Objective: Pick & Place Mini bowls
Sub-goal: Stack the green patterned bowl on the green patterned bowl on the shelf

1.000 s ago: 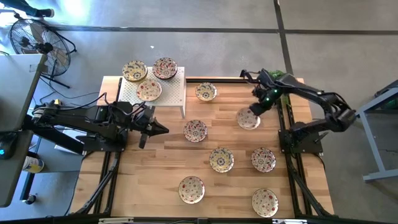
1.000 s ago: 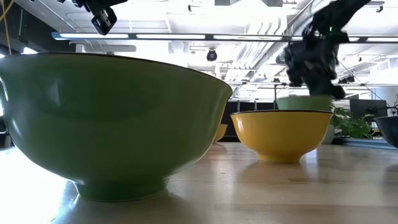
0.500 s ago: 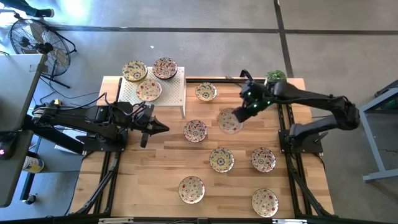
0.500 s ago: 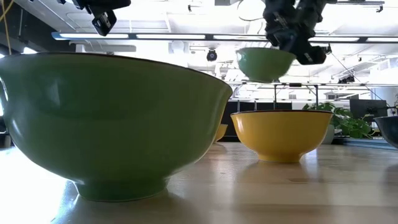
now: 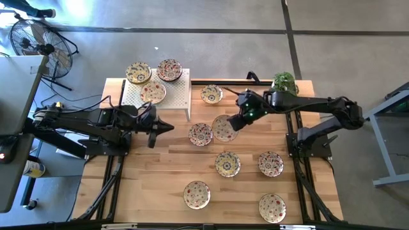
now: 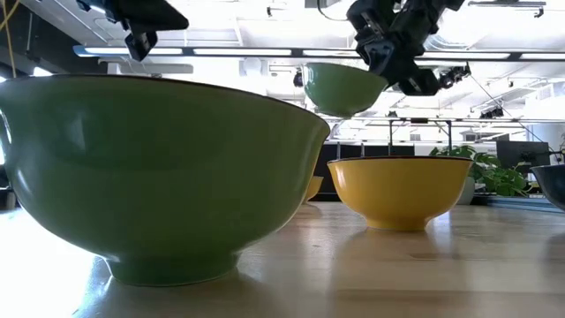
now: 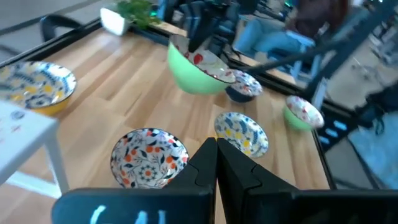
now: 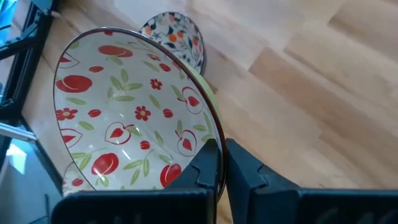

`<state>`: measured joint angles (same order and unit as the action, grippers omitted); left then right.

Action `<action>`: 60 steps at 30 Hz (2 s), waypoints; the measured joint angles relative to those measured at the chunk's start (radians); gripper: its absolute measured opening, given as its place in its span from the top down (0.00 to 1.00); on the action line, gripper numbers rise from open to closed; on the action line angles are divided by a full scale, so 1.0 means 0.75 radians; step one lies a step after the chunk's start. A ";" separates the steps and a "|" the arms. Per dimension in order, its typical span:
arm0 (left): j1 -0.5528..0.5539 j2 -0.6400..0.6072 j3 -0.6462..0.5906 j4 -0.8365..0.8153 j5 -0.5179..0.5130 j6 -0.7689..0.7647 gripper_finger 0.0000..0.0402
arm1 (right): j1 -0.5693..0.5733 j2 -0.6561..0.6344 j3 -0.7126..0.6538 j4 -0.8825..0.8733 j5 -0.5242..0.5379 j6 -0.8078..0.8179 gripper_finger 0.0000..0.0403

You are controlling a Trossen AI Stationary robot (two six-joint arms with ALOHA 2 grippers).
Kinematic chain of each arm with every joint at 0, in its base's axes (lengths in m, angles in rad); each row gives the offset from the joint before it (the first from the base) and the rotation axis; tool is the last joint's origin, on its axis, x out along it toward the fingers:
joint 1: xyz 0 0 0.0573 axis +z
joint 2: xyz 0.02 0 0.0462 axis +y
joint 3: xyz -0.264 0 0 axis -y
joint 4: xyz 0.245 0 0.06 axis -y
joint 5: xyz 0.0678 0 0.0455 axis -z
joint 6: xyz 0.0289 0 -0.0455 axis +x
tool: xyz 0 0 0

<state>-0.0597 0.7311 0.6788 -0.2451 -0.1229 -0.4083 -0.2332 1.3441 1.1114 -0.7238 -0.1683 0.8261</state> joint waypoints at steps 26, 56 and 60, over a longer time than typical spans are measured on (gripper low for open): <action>0.001 0.608 0.543 -0.198 -0.309 -0.344 1.00 | -0.248 0.000 0.000 0.186 0.007 -0.300 0.99; 0.001 1.137 1.310 -0.583 -0.343 1.210 0.67 | -0.257 0.104 0.000 0.220 -0.321 -0.100 0.99; 0.000 1.170 1.313 -0.647 -0.274 1.339 0.67 | -0.257 0.119 0.000 0.159 -0.339 -0.089 0.99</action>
<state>-0.0597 1.6087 1.6638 -0.7305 -0.3287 0.5958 -0.4257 1.4330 1.1114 -0.6044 -0.4229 0.7593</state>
